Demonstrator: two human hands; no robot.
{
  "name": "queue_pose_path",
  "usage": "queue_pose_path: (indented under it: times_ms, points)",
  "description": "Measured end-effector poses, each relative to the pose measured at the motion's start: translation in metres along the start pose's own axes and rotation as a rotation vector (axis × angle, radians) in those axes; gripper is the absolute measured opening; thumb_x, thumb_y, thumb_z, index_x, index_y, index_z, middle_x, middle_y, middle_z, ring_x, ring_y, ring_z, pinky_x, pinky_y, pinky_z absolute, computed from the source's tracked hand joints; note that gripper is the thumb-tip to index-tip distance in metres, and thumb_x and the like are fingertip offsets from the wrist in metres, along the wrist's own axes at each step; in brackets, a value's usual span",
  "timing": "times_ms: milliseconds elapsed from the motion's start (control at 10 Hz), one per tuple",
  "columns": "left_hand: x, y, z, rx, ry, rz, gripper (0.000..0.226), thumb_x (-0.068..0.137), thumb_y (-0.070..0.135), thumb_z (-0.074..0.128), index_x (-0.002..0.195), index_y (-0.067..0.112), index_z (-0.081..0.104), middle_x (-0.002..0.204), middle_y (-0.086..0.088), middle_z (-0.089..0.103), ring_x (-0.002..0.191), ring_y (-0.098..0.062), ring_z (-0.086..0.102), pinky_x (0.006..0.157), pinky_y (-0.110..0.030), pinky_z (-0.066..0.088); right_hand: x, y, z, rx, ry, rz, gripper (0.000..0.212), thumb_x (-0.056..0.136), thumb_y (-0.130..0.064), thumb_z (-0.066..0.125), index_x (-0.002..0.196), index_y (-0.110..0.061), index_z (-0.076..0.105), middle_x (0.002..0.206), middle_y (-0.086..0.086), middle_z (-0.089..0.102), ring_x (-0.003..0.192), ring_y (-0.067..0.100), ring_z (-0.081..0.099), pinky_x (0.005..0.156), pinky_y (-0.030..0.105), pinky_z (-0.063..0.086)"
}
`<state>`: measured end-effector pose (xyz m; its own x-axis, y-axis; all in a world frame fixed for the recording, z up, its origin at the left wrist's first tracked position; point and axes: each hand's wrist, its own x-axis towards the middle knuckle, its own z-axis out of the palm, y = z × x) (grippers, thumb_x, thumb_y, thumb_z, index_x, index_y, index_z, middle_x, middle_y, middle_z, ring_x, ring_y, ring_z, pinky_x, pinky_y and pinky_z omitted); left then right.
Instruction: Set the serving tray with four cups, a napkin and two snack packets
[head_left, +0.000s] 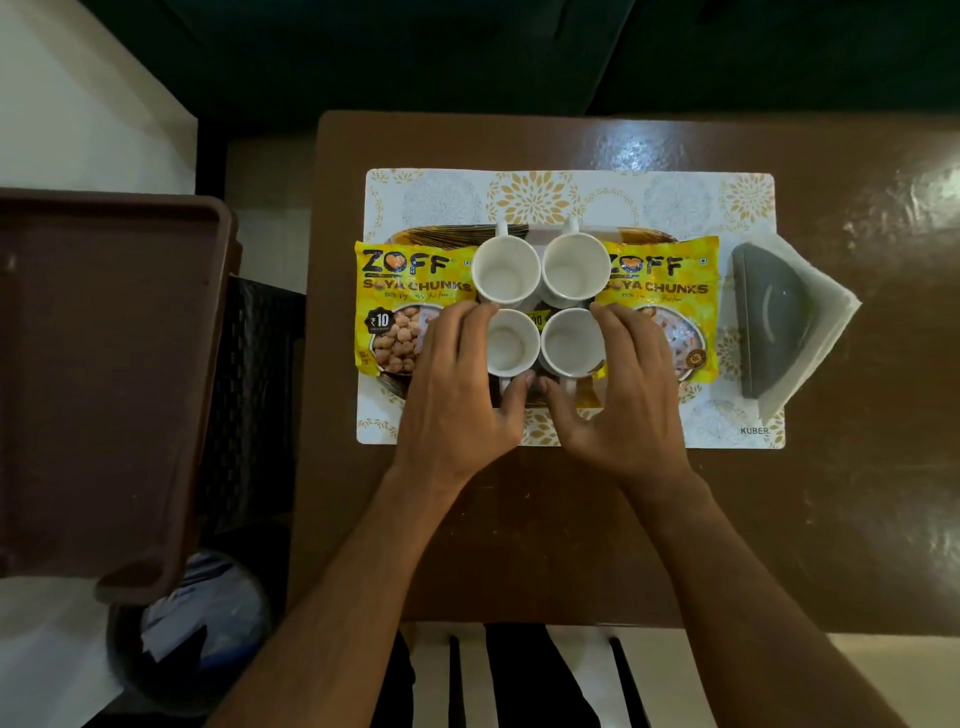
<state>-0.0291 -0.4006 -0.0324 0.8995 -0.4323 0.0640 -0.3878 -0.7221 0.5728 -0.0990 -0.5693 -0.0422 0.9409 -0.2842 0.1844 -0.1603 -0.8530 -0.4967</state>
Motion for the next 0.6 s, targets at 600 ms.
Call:
queue_pose_path:
  times_ms: [600]
  points:
    - [-0.0009,0.0014,-0.0021,-0.004,0.055,0.006,0.065,0.093,0.04,0.07,0.142,0.0,0.053,0.144,-0.017,0.054,0.138,-0.03,0.05,0.114,-0.039,0.045,0.005,-0.0043,-0.0059,-0.051,0.051,0.016,0.074,0.094,-0.044,0.064,0.15,0.001,0.045,0.152,0.018,0.05,0.145,0.033,0.045,0.12,0.045,0.035]
